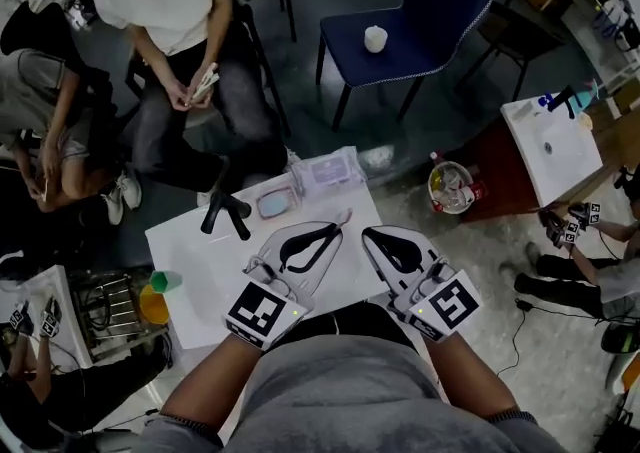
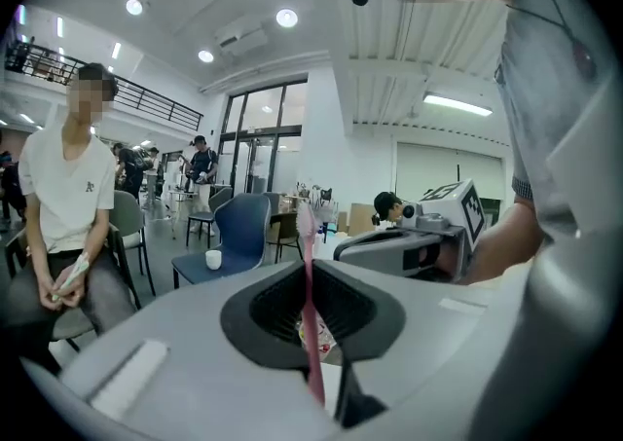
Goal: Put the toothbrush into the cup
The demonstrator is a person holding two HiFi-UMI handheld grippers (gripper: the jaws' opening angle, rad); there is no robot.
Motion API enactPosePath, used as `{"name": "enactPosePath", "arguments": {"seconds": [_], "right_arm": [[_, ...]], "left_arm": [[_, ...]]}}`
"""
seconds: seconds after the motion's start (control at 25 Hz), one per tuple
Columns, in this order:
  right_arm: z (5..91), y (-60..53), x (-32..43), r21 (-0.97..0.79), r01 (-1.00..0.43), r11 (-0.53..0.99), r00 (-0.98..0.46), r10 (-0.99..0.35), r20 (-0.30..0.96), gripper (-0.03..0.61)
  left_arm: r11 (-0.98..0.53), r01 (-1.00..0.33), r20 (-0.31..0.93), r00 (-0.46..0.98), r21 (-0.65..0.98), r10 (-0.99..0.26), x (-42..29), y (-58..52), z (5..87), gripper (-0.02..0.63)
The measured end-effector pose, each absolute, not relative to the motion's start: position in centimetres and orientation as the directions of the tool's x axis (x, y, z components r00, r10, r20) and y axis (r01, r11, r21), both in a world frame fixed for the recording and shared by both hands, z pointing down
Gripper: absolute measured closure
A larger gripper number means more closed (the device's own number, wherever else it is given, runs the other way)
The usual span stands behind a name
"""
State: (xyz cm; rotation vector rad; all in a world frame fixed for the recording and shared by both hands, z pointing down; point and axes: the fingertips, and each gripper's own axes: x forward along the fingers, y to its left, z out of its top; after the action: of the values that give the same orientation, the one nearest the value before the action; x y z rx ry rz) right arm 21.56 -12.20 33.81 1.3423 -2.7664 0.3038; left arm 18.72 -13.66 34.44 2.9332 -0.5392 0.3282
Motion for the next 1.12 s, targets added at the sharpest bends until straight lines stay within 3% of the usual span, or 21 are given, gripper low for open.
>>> {"name": "enactPosePath", "arguments": {"seconds": [0.48, 1.12], "right_arm": [[29.5, -9.9, 11.3, -0.081, -0.670, 0.737, -0.741, -0.662, 0.112, 0.565], [28.3, -7.9, 2.6, -0.049, -0.581, 0.813, -0.812, -0.574, 0.105, 0.565]], "left_arm": [[-0.859, -0.489, 0.075, 0.872, 0.152, -0.484, 8.6, -10.2, 30.4, 0.581], [-0.790, -0.599, 0.025, 0.799, 0.133, -0.601, -0.2, -7.5, 28.9, 0.581]]}}
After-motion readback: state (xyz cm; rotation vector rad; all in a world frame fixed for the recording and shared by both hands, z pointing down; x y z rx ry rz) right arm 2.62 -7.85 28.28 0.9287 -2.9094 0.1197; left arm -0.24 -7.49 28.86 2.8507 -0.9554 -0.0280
